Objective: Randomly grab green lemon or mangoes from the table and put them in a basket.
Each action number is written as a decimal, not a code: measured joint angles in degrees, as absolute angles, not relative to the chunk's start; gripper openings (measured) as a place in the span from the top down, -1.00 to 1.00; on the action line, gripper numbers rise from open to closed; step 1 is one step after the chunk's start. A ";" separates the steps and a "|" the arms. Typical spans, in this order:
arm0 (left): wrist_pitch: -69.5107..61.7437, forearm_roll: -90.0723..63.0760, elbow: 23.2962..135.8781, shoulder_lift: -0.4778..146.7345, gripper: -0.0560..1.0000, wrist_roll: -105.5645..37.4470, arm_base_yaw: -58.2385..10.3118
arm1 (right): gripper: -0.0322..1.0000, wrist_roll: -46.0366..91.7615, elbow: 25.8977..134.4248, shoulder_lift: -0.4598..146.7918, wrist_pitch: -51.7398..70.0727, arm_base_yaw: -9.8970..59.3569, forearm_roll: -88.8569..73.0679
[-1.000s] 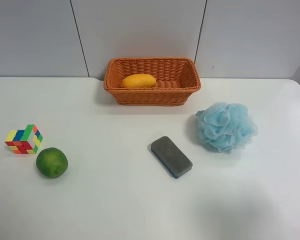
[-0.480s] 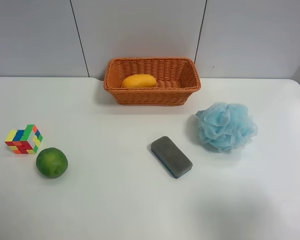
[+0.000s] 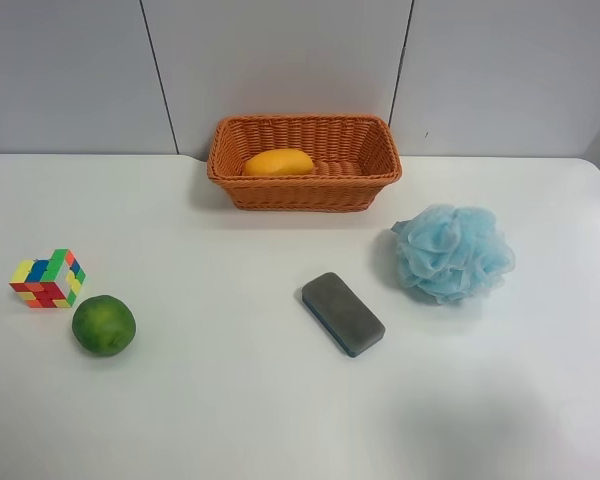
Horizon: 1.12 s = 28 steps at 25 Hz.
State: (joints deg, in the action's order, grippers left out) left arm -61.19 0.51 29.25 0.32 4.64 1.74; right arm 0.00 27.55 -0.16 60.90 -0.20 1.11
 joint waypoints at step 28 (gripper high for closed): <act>-61.08 0.42 29.21 -0.12 -0.82 4.36 1.74 | -0.95 0.00 27.55 -0.16 60.90 -0.20 1.11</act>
State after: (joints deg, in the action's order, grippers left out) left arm -61.08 0.42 29.21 -0.12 4.36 1.74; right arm 0.00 27.55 -0.16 60.90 -0.20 1.11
